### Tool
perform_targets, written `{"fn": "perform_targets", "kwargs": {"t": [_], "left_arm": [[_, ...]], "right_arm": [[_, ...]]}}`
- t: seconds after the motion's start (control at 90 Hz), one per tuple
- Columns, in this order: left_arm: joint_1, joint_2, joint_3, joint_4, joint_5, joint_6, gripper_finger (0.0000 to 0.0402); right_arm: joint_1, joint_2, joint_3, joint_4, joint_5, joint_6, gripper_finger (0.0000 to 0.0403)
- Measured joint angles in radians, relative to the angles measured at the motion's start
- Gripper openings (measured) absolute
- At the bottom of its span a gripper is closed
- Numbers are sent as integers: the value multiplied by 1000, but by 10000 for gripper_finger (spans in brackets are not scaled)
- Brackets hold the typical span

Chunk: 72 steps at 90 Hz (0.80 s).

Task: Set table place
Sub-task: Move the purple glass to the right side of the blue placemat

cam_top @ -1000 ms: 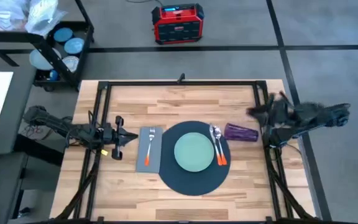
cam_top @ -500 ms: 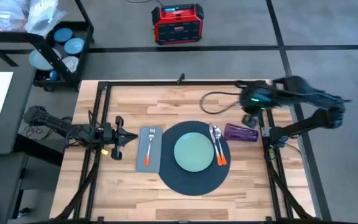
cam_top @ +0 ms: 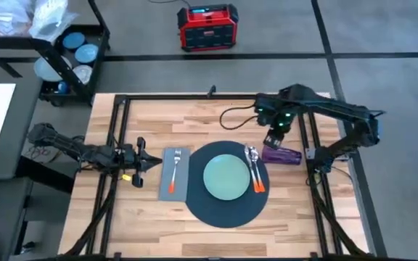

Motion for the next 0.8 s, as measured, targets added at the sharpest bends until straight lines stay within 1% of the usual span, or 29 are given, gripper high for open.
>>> {"fn": "perform_targets", "kwargs": {"t": [0.178,0.522,0.633,0.8], "left_arm": [[0,0,0,0,0,-1,1],[0,0,0,2,10,-8,1],[0,0,0,2,13,-11,1],[0,0,0,2,13,-17,1]], "right_arm": [[12,78,2,-7,-28,36,109],[39,233,1,-4,-47,-50,175],[39,272,2,-7,-31,-72,196],[23,320,1,-6,70,-78,208]]}}
